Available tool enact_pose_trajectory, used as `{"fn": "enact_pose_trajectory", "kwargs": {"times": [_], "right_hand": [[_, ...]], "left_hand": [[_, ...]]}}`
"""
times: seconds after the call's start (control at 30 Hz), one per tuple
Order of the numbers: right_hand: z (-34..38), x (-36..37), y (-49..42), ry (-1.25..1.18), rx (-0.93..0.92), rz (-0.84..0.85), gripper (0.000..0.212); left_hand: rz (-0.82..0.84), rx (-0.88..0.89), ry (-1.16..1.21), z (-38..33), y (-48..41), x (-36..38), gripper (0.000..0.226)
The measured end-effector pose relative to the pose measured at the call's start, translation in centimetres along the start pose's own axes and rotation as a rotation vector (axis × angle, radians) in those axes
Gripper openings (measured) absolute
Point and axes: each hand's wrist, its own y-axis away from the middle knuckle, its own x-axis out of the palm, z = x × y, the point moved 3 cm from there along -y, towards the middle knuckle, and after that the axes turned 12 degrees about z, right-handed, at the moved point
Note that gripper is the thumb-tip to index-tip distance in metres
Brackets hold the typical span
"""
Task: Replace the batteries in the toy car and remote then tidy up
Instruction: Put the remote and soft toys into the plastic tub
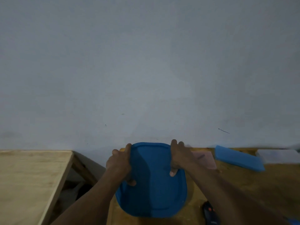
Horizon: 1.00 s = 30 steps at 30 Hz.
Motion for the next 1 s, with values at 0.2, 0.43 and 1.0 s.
{"fn": "enact_pose_trajectory", "kwargs": {"times": [0.2,0.43,1.0], "right_hand": [[0.1,-0.2,0.2,0.083,0.006,-0.094,0.099],[0.4,0.0,3.4,-0.154,-0.064,-0.21,0.092],[-2.2,0.8,8.6,-0.422,-0.186,-0.334,0.071]], "left_hand": [[0.026,-0.026,0.035,-0.2,0.4,-0.3,0.096],[0.023,-0.037,0.135,0.6,2.2,-0.2,0.101],[-0.235,0.179,0.419,1.5,7.0,0.2,0.1]]}}
